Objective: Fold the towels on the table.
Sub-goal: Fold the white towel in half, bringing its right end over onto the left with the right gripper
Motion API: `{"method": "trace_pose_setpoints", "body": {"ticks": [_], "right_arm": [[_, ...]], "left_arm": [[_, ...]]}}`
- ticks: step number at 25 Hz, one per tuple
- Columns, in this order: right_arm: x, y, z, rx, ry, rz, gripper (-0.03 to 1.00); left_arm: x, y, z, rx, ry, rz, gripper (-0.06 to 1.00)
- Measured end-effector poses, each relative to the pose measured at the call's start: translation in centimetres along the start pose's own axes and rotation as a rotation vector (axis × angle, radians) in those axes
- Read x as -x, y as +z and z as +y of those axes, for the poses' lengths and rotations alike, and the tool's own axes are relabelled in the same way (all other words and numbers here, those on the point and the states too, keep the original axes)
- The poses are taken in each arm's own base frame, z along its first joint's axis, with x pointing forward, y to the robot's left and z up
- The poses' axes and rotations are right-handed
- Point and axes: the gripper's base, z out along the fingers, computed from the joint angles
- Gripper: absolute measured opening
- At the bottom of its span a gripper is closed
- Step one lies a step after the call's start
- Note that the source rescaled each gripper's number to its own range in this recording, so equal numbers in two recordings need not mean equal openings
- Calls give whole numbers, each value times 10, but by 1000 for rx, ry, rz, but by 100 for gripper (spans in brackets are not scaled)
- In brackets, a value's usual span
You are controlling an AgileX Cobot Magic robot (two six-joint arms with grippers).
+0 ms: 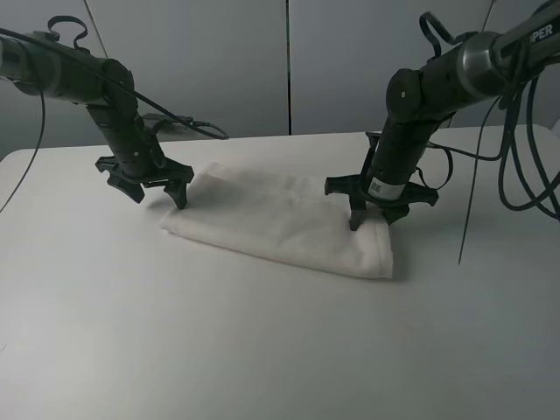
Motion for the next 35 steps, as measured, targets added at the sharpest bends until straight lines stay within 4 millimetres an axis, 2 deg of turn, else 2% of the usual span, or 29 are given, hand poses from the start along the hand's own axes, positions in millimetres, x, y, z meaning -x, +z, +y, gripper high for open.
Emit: {"method": "trace_pose_setpoints", "body": {"ticks": [4, 5, 16, 25, 29, 35], "right_arm": [[2, 0, 2, 17, -16, -22, 4], [3, -1, 2, 20, -23, -26, 2], [3, 0, 10, 103, -67, -30, 2], [2, -1, 10, 105, -91, -15, 2], [2, -11, 12, 115, -99, -35, 2], [2, -37, 15, 151, -114, -84, 2]], "left_arm": [[0, 0, 0, 0, 1, 0, 100], [0, 0, 0, 0, 1, 0, 100], [0, 0, 0, 0, 1, 0, 100], [-1, 0, 0, 0, 2, 6, 100], [-1, 0, 0, 0, 2, 13, 100], [-2, 0, 0, 0, 2, 22, 100]]}}
